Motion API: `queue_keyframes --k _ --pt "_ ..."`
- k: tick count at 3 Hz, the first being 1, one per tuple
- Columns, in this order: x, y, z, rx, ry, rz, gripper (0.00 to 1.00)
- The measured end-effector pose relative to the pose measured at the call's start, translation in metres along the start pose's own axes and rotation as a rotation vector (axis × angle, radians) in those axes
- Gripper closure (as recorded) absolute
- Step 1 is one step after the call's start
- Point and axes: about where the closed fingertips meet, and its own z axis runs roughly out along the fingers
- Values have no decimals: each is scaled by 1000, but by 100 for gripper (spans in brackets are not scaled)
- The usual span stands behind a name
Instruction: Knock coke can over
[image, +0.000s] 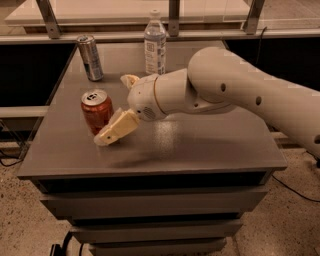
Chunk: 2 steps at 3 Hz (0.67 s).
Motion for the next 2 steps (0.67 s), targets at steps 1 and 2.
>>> queue_keyframes --k 1,2 --pt "-1 2 27 -64 -52 11 18" --pt "-2 6 43 -114 -97 22 41"
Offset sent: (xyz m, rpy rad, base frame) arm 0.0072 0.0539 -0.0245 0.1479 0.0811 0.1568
